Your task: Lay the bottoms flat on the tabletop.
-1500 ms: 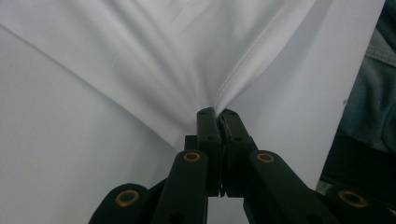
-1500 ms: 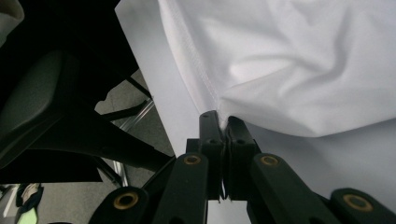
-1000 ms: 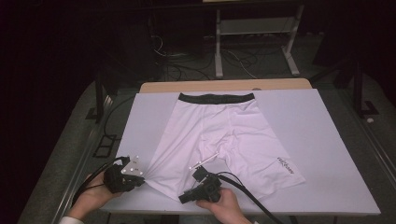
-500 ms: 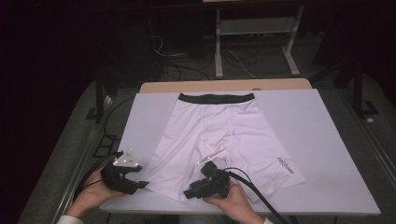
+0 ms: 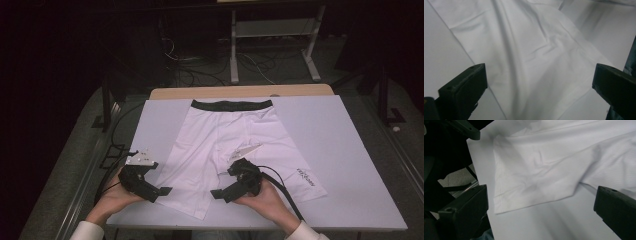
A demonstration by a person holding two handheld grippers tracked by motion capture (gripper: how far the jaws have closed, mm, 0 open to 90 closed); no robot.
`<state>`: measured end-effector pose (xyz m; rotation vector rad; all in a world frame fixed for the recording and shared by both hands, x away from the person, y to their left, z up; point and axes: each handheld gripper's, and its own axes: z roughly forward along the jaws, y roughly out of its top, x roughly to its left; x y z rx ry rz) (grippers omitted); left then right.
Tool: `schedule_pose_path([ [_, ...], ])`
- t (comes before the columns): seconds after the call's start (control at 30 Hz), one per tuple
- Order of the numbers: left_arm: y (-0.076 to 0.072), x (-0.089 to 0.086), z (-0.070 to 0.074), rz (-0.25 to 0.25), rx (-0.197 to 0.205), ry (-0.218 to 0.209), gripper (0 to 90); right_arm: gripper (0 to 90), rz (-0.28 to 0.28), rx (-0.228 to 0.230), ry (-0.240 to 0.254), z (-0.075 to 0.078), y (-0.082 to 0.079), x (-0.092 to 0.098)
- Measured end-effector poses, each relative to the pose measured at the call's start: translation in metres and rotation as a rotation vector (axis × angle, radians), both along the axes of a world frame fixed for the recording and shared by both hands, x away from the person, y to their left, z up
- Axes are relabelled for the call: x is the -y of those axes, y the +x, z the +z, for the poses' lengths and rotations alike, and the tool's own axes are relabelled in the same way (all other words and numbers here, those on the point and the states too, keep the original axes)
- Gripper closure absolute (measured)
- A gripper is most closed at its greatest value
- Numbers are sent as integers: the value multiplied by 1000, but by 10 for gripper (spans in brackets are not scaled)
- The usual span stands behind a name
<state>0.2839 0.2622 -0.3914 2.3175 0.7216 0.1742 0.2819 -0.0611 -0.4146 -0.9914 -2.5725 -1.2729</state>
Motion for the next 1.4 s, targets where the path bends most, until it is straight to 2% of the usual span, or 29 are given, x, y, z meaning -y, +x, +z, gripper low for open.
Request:
schedule_pose_path([
  [0.27, 8, 18, 8, -15, 28, -35, 0, 0, -37, 34, 28, 13, 13, 31],
  [0.73, 22, 45, 12, -10, 51, -138, 0, 0, -114, 78, 26, 27, 21, 81],
  [1.07, 27, 50, 11, 38, 62, -224, 0, 0, -185, 92, 44, 29, 23, 117],
  [1.4, 22, 50, 3, 90, 91, -318, 0, 0, -268, 102, 85, 23, 23, 154],
])
